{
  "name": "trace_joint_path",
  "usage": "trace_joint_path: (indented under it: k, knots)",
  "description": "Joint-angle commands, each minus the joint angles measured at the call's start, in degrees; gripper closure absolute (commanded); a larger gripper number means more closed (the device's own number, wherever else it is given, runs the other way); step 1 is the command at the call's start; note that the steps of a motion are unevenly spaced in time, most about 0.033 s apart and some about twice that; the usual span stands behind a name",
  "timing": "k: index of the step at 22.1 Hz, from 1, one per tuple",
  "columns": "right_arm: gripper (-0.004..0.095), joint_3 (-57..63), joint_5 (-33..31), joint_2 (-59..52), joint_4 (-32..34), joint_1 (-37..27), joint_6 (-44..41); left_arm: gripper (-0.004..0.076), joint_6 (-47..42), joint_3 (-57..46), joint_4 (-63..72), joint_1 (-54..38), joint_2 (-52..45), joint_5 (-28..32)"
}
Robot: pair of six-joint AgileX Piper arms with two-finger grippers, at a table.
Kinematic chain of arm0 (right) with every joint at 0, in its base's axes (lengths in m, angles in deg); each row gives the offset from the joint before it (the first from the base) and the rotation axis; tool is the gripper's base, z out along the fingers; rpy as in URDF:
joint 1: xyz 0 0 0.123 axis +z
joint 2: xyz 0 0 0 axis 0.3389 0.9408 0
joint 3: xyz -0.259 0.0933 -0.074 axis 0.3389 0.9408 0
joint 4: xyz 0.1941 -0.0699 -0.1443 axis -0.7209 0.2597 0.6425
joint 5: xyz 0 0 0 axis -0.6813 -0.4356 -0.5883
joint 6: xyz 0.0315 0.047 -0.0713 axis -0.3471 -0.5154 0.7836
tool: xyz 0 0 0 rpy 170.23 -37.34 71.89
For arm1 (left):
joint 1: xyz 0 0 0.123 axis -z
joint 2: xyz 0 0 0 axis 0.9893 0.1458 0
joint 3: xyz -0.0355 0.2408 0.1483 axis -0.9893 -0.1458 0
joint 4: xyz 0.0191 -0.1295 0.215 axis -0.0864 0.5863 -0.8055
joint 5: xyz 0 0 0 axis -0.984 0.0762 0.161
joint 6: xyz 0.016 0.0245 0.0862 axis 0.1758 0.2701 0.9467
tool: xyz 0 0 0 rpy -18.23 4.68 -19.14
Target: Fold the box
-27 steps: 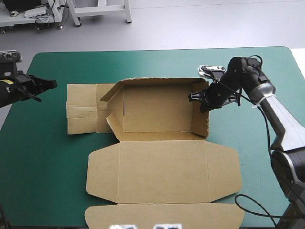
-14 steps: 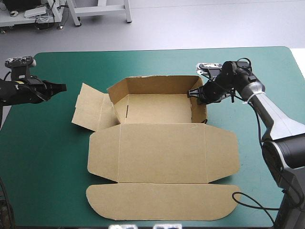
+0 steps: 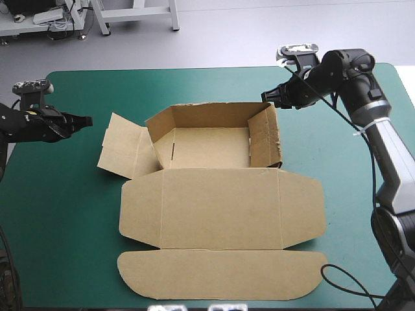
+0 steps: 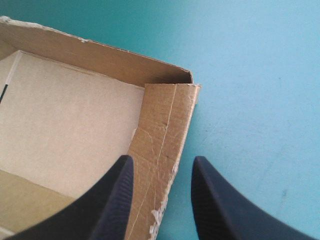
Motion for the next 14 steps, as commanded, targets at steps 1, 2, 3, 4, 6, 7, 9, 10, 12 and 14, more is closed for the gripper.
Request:
trace_joint_path:
  k: [1, 2, 3, 4, 6, 7, 9, 10, 12, 14]
  knots:
    - [0.0543, -4.7, -4.1, -4.7, 1.5, -0.1, 0.8, 0.073, 0.1, 1.5, 2.6, 0.0, -1.3, 1.3]
    - [0.0543, -4.8, -4.1, -5.4, 1.4, -0.1, 0.5, 0.073, 0.2, 1.5, 2.6, 0.0, -1.1, 1.3]
    - [0.0543, -4.6, -4.1, -6.5, 0.8, -0.1, 0.2, 0.0731, 1.0, 1.5, 2.5, 0.0, -1.0, 1.2]
    - [0.0543, -4.6, -4.1, -6.9, 0.3, -0.1, 0.2, 0.0731, 1.1, 1.5, 2.5, 0.0, -0.9, 1.2]
    - [0.0543, -4.6, -4.1, -7.3, -0.5, -0.1, 0.2, 0.0731, 1.2, 1.5, 2.4, 0.0, -0.9, 1.1]
    - [0.0543, -4.6, -4.1, -7.3, -1.1, -0.1, -0.3, 0.0731, 1.7, 1.5, 2.3, 0.0, -0.9, 1.0]
    - [0.0543, -2.7, -4.1, -6.6, -2.6, -0.1, -0.9, 0.0731, 2.1, 1.5, 2.4, 0.0, -0.9, 0.4]
    - [0.0543, -1.5, -4.0, -6.1, -2.5, -0.1, -0.9, 0.0731, 2.1, 1.5, 2.4, 0.0, -0.9, 0.3]
    - [0.0543, 2.0, -4.0, -4.0, -0.9, -0.1, -0.8, 0.0731, 2.7, 1.5, 2.4, 0.0, -0.9, 0.3]
    - [0.0543, 4.0, -3.8, -1.2, -1.8, -0.1, -0.8, 0.0731, 2.7, 1.5, 2.4, 0.0, -0.9, 0.3]
